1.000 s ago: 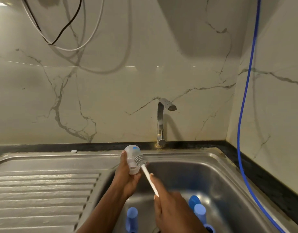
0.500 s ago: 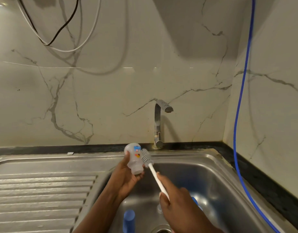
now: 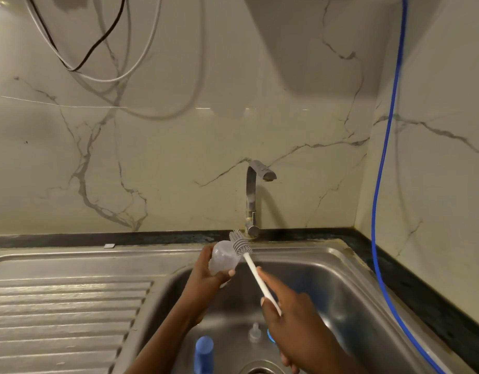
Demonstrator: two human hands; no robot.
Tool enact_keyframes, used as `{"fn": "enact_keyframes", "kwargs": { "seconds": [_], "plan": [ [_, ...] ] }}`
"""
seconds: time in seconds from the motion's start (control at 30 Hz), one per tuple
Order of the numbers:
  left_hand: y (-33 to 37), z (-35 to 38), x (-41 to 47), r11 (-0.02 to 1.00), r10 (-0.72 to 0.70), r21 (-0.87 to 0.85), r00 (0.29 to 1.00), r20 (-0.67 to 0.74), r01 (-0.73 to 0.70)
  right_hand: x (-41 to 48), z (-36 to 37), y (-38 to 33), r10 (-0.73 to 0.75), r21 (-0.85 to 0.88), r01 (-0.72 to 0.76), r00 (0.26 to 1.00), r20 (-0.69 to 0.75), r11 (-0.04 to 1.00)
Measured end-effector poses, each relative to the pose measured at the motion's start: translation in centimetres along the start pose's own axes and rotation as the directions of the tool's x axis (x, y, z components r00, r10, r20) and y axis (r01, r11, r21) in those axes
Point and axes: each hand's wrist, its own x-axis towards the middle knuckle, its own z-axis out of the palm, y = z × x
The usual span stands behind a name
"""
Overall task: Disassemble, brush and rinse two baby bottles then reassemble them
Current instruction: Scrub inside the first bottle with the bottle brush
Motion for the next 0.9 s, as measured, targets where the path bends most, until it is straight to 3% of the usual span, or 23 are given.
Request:
{"fn": "enact_keyframes", "kwargs": {
  "seconds": [0.13, 0.4, 0.6, 0.77, 0.9],
  "plan": [
    [-0.1, -0.9, -0.3, 0.991, 0.085, 0.108, 0.996, -0.038, -0.081, -0.5, 0.6, -0.5, -0.009, -0.063, 0.011, 1.0, 0.027, 0.998],
    [0.0, -0.5, -0.2, 0.878, 0.235, 0.408, 0.968, 0.09, -0.251, 0.2, 0.4, 0.3, 0.043, -0.033, -0.043, 0.999, 0.007, 0.999],
    [-0.7, -2.0, 0.1, 0.909, 0.151, 0.39, 0.988, 0.018, -0.146, -1.7, 0.2, -1.6, 0.016, -0.169, -0.009, 0.999, 0.043, 0.986],
    [-0.5, -0.2, -0.1, 0.856, 0.17, 0.47, 0.976, 0.137, -0.215, 0.2, 0.4, -0.1, 0.015, -0.067, -0.015, 1.0, 0.009, 0.998],
    [-0.6, -0.4, 0.0, 0.846, 0.183, 0.496, 0.98, 0.08, -0.198, -0.2, 0.3, 0.1, -0.007, -0.069, 0.009, 0.999, 0.031, 0.998]
  ]
}}
